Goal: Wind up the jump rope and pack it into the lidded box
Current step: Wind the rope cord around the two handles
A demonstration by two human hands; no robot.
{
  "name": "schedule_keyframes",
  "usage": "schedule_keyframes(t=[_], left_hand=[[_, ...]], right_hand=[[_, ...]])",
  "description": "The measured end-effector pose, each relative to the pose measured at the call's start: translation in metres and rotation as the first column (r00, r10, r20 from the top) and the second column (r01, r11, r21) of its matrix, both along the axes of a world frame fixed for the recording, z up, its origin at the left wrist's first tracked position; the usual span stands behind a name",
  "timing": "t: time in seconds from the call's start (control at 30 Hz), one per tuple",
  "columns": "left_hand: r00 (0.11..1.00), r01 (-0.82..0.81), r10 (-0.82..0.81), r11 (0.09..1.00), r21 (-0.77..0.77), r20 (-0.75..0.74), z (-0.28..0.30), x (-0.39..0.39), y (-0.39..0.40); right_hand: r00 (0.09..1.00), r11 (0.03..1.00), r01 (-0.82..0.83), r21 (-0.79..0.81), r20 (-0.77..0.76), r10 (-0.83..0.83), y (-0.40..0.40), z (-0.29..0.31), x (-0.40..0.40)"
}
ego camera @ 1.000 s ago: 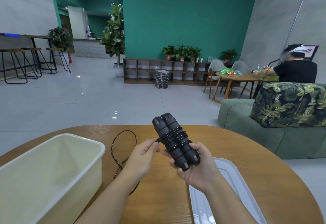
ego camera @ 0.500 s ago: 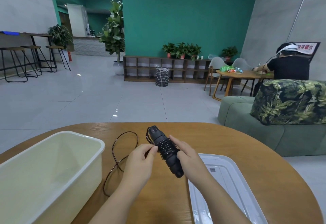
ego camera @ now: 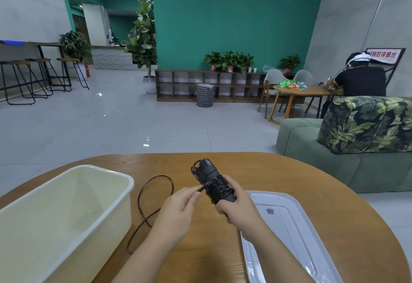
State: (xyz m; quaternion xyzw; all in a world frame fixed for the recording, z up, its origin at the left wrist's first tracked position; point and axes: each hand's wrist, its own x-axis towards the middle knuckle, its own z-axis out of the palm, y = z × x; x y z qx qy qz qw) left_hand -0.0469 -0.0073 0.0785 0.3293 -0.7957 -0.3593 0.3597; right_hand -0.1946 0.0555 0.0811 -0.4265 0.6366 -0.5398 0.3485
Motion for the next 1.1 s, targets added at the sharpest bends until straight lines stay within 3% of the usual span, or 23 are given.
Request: schedule_keyframes(t=[0.13, 0.27, 0.5, 0.73, 0.8, 0.9, 1.0, 1.1], left_hand=[[0.992, -0.064, 0.07, 0.996, -0.066, 0.106, -0.005, 0.005, -0.006], [0.993, -0.064, 0.073, 0.993, -0.095, 0.091, -0.003, 0.003, -0.007], [0.99, -0.1, 0.097, 0.995, 0.021, 0.104, 0.002, 0.001, -0.005], [0.999, 0.03, -0.025, 0.986, 0.164, -0.035, 0.001, 0.01, -0.008], [0.997, 0.021, -0.009, 0.987, 0.157, -0.077, -0.001, 0.012, -0.007], [0.991, -0.052, 0.069, 0.988, 0.148, -0.112, -0.001, 0.011, -0.003], [0.983, -0.14, 0.152, 0.984, 0.111, -0.104, -0.001, 0.011, -0.003], [0.985, -0.131, 0.144, 0.984, 0.124, -0.099, -0.002, 0.01, -0.004]], right_hand=[[0.964, 1.0, -0.014, 0.027, 0.266, 0.006, 0.002, 0.001, -0.005], [0.904, 0.997, -0.074, 0.001, 0.422, 0.066, 0.004, 0.003, -0.006], [0.752, 0.981, -0.173, -0.083, 0.632, 0.186, 0.007, 0.013, -0.005], [0.661, 0.967, -0.251, -0.051, 0.721, 0.209, 0.012, 0.018, -0.003], [0.696, 0.961, -0.276, -0.029, 0.683, 0.221, 0.012, 0.018, -0.003], [0.823, 0.976, -0.214, -0.031, 0.532, 0.197, 0.009, 0.014, -0.004], [0.976, 0.997, -0.027, -0.078, 0.215, 0.043, 0.006, 0.01, -0.005], [0.996, 0.986, 0.01, -0.165, -0.083, -0.024, 0.002, 0.004, -0.003]])
